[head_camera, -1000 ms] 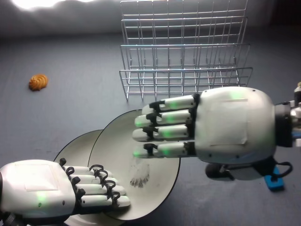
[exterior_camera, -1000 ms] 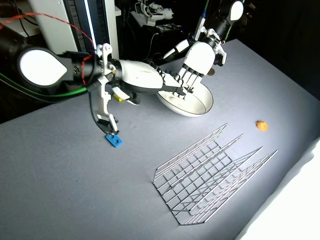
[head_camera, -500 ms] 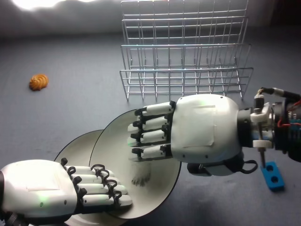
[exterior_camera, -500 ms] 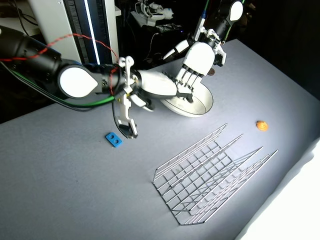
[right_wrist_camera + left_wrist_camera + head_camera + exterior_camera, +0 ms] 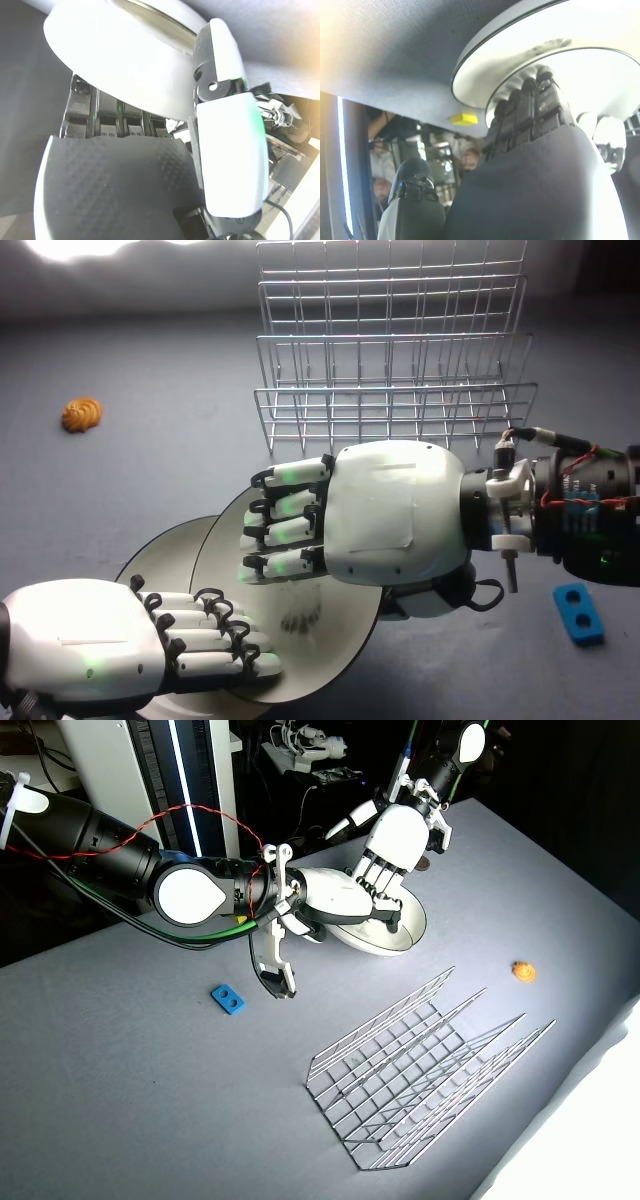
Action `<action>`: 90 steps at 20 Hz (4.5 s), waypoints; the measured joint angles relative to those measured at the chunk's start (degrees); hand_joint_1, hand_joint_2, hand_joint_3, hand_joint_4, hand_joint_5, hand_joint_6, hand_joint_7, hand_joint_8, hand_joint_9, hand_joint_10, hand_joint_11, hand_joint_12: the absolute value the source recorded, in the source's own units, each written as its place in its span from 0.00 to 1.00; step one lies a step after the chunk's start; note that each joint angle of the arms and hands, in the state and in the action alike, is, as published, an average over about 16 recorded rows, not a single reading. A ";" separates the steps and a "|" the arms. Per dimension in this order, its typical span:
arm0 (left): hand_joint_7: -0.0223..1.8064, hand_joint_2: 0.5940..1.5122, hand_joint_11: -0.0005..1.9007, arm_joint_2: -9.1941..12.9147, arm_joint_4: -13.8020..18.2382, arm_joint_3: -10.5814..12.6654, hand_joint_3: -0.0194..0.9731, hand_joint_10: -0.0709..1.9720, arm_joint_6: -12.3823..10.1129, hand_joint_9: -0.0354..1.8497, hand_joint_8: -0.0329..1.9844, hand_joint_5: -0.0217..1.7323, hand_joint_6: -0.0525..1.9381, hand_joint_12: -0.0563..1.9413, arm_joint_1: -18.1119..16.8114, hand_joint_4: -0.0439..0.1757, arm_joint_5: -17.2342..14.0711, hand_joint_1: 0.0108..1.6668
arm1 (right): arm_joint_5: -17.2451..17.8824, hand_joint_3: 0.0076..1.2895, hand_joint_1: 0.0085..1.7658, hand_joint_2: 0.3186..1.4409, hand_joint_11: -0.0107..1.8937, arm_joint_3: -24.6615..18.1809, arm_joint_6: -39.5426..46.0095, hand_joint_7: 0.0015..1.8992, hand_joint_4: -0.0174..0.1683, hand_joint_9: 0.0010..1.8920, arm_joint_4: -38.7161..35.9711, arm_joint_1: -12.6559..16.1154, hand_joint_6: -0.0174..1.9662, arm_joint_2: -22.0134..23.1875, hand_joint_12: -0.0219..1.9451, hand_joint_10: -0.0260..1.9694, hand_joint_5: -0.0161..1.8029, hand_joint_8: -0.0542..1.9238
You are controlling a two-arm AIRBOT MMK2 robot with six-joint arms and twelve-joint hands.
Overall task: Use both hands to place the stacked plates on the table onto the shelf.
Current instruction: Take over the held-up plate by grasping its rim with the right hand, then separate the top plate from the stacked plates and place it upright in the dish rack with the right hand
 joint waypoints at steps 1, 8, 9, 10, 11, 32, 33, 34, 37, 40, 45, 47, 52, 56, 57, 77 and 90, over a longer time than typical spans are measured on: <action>0.00 0.60 0.01 0.00 -0.03 0.01 0.02 0.04 0.00 0.01 0.01 0.01 0.02 0.02 0.01 0.20 -0.01 0.00 | 0.12 0.01 0.59 0.67 0.03 0.24 -0.01 0.22 0.11 0.20 0.06 0.02 0.02 -0.34 0.54 0.02 0.24 0.03; 0.00 0.59 0.01 -0.01 -0.34 0.13 0.02 0.04 0.00 0.01 0.01 0.02 0.02 0.02 0.19 0.20 -0.24 0.00 | 1.53 0.01 0.58 0.65 0.14 1.34 -0.44 0.34 0.10 0.34 0.11 -0.04 0.05 -1.81 0.59 0.03 0.34 0.05; 0.00 0.59 0.01 0.00 -0.44 0.16 0.02 0.04 0.00 0.01 0.01 0.02 0.02 0.02 0.22 0.20 -0.30 0.00 | 1.82 0.01 0.58 0.64 0.17 1.41 -0.54 0.36 0.09 0.37 0.08 -0.06 0.06 -1.92 0.59 0.03 0.36 0.07; 0.00 0.59 0.01 0.00 -0.55 0.20 0.02 0.04 0.00 0.01 0.01 0.02 0.02 0.02 0.25 0.20 -0.37 0.00 | 2.11 0.01 0.58 0.63 0.19 1.45 -0.63 0.37 0.09 0.39 0.04 -0.07 0.08 -2.00 0.59 0.03 0.38 0.08; 0.00 0.59 0.01 0.00 -0.65 0.26 0.02 0.04 0.00 0.01 0.01 0.02 0.02 0.02 0.27 0.20 -0.46 0.00 | 2.40 0.01 0.58 0.62 0.22 1.48 -0.72 0.39 0.09 0.42 0.00 -0.08 0.10 -2.06 0.59 0.03 0.39 0.10; 0.02 0.59 0.01 4.95 -4.39 6.15 0.02 0.04 -0.71 0.03 0.01 0.04 0.03 0.03 -4.53 0.18 -5.35 0.00 | 5.52 0.00 0.63 0.53 0.48 -0.60 -0.90 0.56 0.14 0.70 0.42 1.08 0.34 -1.24 0.51 0.01 0.52 0.32; 0.02 0.59 0.01 5.38 -4.71 6.56 0.02 0.04 -0.76 0.03 0.01 0.04 0.03 0.03 -4.83 0.18 -5.48 0.00 | 5.41 0.00 0.63 0.53 0.48 -1.05 -0.92 0.57 0.15 0.70 0.42 1.33 0.34 -0.89 0.51 0.01 0.52 0.33; 0.02 0.59 0.01 5.80 -5.05 6.98 0.02 0.04 -0.81 0.03 0.01 0.04 0.03 0.03 -5.12 0.18 -5.55 0.00 | 5.29 0.00 0.63 0.54 0.48 -1.54 -0.95 0.57 0.16 0.70 0.42 1.62 0.35 -0.49 0.51 0.01 0.53 0.34; 0.02 0.59 0.01 6.85 -6.16 8.17 0.02 0.04 -0.96 0.03 0.01 0.04 0.03 0.03 -5.94 0.18 -5.29 0.00 | 4.81 0.00 0.65 0.54 0.48 -3.26 -1.03 0.58 0.19 0.71 0.59 2.67 0.37 1.07 0.52 0.01 0.53 0.36; 0.02 0.59 0.01 7.62 -7.00 9.28 0.02 0.04 -1.00 0.03 0.01 0.04 0.03 0.03 -6.49 0.18 -4.65 0.00 | 4.26 0.00 0.66 0.55 0.47 -5.21 -1.10 0.58 0.21 0.72 1.01 3.84 0.39 3.05 0.53 0.01 0.54 0.38; 0.02 0.59 0.01 8.29 -7.76 11.08 0.03 0.04 -0.75 0.03 0.02 0.04 0.03 0.03 -6.95 0.19 -3.60 0.00 | 3.43 0.00 0.67 0.56 0.47 -8.07 0.11 0.59 0.23 0.72 1.96 6.14 0.43 7.16 0.53 0.01 0.55 0.41; 0.02 0.59 0.01 8.43 -8.05 11.85 0.03 0.04 -0.56 0.03 0.02 0.04 0.03 0.03 -7.13 0.19 -3.64 0.00 | 3.15 0.00 0.68 0.57 0.47 -8.89 1.82 0.59 0.23 0.72 2.33 7.27 0.44 9.00 0.53 0.01 0.56 0.42; 0.02 0.60 0.01 8.45 -8.52 13.59 0.03 0.04 0.02 0.03 0.02 0.04 0.03 0.03 -7.45 0.19 -5.38 0.00 | 2.45 0.00 0.68 0.58 0.46 -10.07 10.91 0.58 0.22 0.71 2.26 10.95 0.46 13.53 0.52 0.01 0.56 0.43; 0.02 0.60 0.01 8.23 -8.61 14.71 0.02 0.04 0.48 0.03 0.02 0.03 0.03 0.03 -7.46 0.19 -7.48 0.00 | 1.25 0.00 0.68 0.58 0.46 -10.22 22.05 0.58 0.21 0.71 1.46 14.92 0.47 16.69 0.52 0.01 0.56 0.43; 0.02 0.60 0.01 8.18 -8.64 15.00 0.02 0.04 0.58 0.03 0.02 0.03 0.03 0.02 -7.45 0.19 -7.99 0.00 | 0.77 0.00 0.68 0.58 0.46 -10.17 25.01 0.57 0.21 0.71 1.42 15.96 0.48 17.40 0.52 0.01 0.56 0.44; 0.03 0.58 0.01 4.05 -2.83 21.65 0.02 0.04 18.02 0.03 0.02 0.05 0.03 0.02 -3.56 0.21 -29.12 0.00 | -9.79 0.00 0.68 0.58 0.45 1.13 52.70 0.57 0.17 0.72 9.53 26.23 0.49 19.44 0.52 0.01 0.54 0.45; 0.03 0.58 0.01 0.95 14.10 25.73 0.02 0.04 22.34 0.03 0.02 0.05 0.03 0.02 -4.04 0.23 -36.42 0.00 | -8.98 0.00 0.69 0.58 0.46 11.29 50.68 0.59 0.16 0.72 12.58 24.44 0.47 11.37 0.51 0.01 0.55 0.43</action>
